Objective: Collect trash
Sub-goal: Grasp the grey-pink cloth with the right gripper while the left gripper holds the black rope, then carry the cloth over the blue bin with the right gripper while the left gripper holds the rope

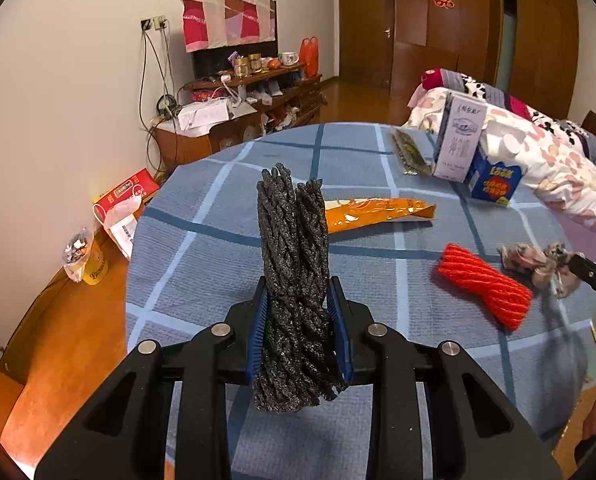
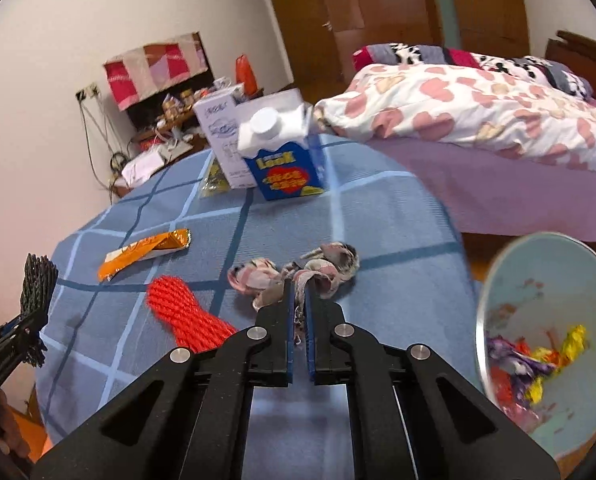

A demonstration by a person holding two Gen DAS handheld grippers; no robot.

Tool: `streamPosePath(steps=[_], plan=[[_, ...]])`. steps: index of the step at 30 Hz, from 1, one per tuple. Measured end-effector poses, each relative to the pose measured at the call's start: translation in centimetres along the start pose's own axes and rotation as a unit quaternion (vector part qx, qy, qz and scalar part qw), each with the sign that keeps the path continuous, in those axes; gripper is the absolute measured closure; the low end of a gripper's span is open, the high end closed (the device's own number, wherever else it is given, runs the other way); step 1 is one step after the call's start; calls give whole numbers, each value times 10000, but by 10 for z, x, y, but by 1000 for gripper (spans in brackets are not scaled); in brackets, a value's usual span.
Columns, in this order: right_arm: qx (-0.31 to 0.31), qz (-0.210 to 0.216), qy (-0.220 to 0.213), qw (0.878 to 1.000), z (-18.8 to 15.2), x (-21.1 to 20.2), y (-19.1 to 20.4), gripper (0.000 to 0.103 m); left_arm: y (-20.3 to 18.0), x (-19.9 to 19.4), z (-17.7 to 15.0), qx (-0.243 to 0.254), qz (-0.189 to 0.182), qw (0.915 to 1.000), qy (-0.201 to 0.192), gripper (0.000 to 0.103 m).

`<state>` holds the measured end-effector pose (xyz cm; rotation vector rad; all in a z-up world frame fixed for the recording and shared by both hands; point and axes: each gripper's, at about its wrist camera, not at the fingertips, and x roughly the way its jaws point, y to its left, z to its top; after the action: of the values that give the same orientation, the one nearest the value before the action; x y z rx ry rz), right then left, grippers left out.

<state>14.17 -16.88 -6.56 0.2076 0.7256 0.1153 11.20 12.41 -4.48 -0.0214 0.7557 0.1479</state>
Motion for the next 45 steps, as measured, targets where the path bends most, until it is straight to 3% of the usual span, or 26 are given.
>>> streamPosePath(steps=[4, 12, 28, 45], plan=[[36, -58, -248, 9997, -7, -25, -4, 98, -8, -10, -2, 85, -167, 9998, -67, 75], [-10, -28, -678, 9977, -16, -69, -6, 99, -33, -31, -4, 188, -957, 9952, -108, 75], [162, -17, -1022, 9946, -24, -113, -22, 99, -86, -61, -13, 853, -1091, 9900, -256, 75], [338, -306, -1216, 9915, -36, -155, -46, 99, -148, -85, -29, 1461, -1469, 9777, -336, 75]])
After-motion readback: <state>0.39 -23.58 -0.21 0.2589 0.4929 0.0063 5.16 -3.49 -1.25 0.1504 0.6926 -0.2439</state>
